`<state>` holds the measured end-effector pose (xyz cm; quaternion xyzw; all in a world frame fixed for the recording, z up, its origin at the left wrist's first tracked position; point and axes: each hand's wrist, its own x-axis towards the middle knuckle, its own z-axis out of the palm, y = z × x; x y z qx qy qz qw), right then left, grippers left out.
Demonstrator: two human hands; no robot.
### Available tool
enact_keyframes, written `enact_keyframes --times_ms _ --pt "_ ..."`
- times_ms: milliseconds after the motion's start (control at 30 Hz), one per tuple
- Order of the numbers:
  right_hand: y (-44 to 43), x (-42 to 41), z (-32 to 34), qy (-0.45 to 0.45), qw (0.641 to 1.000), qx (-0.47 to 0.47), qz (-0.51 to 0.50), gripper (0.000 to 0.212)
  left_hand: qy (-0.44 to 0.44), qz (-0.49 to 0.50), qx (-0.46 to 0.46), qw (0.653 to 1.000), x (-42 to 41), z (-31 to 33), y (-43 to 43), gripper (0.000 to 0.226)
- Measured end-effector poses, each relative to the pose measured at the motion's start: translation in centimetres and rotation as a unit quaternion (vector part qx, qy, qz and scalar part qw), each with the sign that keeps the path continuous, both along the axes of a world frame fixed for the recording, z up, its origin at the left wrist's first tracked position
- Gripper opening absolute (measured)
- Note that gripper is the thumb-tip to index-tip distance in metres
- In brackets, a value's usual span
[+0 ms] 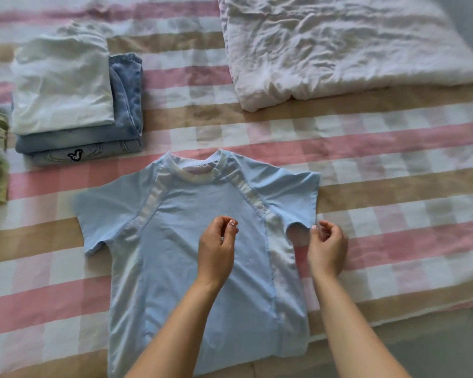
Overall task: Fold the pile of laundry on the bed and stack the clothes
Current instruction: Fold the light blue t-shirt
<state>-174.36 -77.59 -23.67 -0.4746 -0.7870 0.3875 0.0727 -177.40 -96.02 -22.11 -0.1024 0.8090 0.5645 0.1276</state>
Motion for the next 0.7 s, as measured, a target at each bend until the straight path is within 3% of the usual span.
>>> enact_keyframes --times_ms 167,300,467,533,633,700 --pt "2.3 -2.3 -1.4 -0.114 0.988 0.078 0.061 0.036 0.025 -0.107 -0.04 0.993 -5.0 -2.6 8.0 0.012" --pt "2.9 -3.0 -2.0 -0.166 0.977 0.081 0.105 0.027 0.054 -0.222 -0.156 0.961 -8.8 -4.0 12.4 0.047" --pt "3.1 -3.0 -1.6 -0.143 0.984 0.061 0.09 0.019 0.047 -0.317 -0.238 0.917 -12.8 -3.7 15.8 0.017" --pt "3.1 -3.0 -1.2 -0.113 0.99 0.044 0.068 0.014 0.028 -0.313 -0.205 0.927 -13.4 -3.4 15.9 0.021" --pt "2.6 -3.1 -0.3 -0.05 0.998 0.01 0.034 0.008 -0.042 -0.241 -0.04 0.969 -13.3 -2.1 15.0 0.032" --pt "1.7 -3.1 0.6 0.001 1.0 0.014 0.017 0.006 -0.088 -0.18 0.04 0.979 -13.3 -0.8 13.8 0.041"
